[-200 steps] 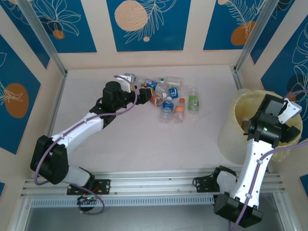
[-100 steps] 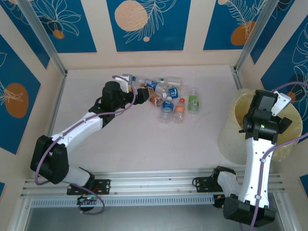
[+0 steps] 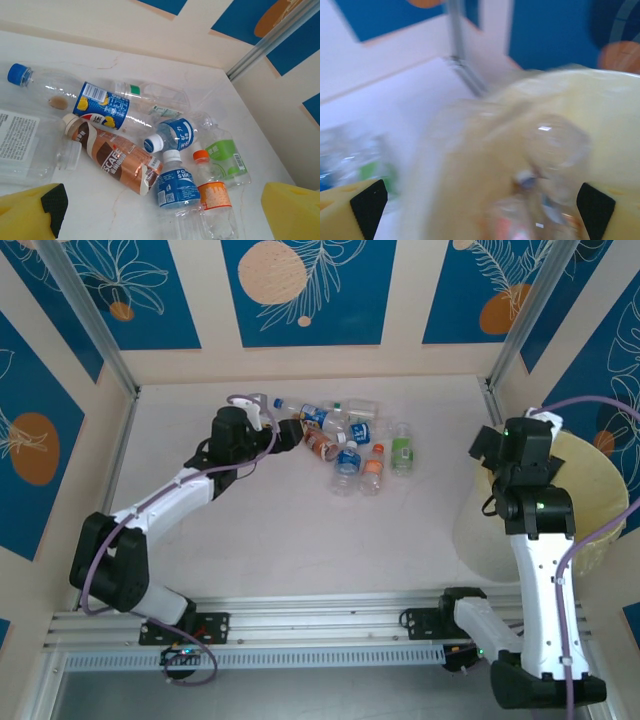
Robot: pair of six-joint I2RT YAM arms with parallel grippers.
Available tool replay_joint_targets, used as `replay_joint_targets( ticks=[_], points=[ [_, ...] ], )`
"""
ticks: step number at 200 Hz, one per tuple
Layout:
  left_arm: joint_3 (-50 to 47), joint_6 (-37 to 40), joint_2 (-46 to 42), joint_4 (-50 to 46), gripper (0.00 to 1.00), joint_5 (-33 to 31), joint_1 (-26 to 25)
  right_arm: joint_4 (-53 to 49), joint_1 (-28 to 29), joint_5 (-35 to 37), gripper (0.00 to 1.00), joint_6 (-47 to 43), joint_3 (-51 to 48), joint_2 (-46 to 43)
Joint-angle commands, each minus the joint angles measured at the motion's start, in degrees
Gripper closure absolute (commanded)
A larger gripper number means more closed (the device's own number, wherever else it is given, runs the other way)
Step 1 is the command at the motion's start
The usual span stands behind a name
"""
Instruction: Put the plastic bottles in the bin
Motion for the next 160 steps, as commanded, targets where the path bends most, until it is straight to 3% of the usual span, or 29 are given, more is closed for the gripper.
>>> replay_joint_targets(
  ticks=[1, 52, 84, 102, 146, 160],
  points=[
    [3.2, -3.4, 1.0, -0.3, 0.0, 0.9, 1.2, 5.9, 5.0, -8.5, 0.0, 2.1, 0.9, 1.0],
    [4.7, -10.3, 3.4, -3.4, 0.0, -0.3, 2.1, 17.6, 19.5, -18.4, 0.0, -7.9, -1.1, 6.6],
    [5.4, -15.4, 5.1, -7.4, 0.0, -1.5, 3.6, 21.7, 27.2, -16.4, 0.0, -11.2, -1.7, 14.8],
    [5.7, -18.4, 5.9, -11.4, 0.0, -1.7, 5.1, 20.5, 28.3, -10.9, 0.0, -4.8, -0.5, 20.7],
    [1.0, -21.9, 4.8, -11.3, 0.0, -0.2, 8.0, 19.8, 28.3, -8.7, 0.0, 14.5, -5.2, 30.5],
    [-0.5, -22.2, 4.0, -10.5, 0.0, -0.2, 8.6, 19.0, 28.0, -7.0, 0.07, 16.2, -5.5, 33.5]
  ],
)
